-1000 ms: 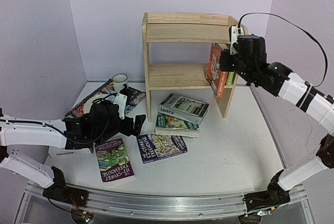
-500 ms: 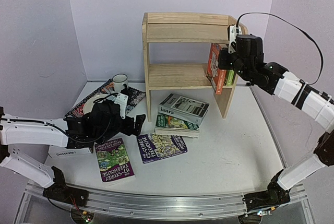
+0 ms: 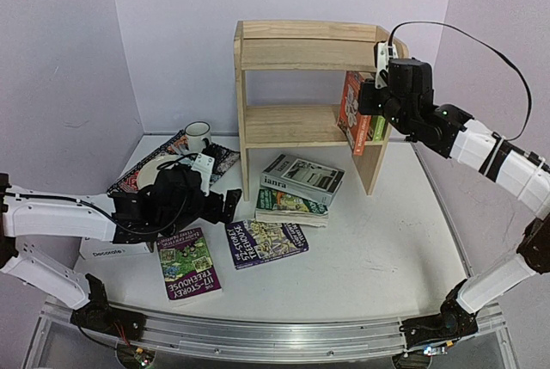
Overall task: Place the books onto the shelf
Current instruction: Place the book on the shelf.
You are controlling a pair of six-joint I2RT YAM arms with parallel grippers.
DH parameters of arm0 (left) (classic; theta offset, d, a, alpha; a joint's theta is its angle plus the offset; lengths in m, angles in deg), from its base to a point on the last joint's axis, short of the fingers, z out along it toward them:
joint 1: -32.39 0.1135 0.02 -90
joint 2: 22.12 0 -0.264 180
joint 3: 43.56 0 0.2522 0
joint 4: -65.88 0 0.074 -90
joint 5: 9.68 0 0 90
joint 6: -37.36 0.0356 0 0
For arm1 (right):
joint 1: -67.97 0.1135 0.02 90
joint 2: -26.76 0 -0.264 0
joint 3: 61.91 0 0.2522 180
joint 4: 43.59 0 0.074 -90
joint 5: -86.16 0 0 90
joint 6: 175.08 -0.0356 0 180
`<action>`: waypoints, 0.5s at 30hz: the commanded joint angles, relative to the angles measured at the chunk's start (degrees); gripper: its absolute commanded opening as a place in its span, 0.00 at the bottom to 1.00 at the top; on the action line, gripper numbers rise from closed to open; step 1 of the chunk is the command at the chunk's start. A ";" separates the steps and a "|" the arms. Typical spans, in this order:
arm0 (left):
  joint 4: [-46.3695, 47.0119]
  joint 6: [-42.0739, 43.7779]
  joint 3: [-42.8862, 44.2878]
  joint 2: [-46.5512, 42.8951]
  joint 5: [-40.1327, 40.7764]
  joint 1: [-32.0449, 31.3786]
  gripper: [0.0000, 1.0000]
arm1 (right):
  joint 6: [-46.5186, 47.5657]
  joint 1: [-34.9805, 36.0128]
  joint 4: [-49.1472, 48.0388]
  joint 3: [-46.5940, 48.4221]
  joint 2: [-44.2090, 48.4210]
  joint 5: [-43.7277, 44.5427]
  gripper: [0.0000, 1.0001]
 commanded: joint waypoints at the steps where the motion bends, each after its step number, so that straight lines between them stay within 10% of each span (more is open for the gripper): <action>1: -0.11 0.32 3.24 0.56 0.80 0.30 0.99 | 0.07 -0.21 -5.42 -0.38 2.13 1.02 0.20; 15: -0.13 0.65 3.44 0.59 0.57 0.23 1.00 | -0.90 -0.21 -5.15 -1.51 1.69 1.15 0.30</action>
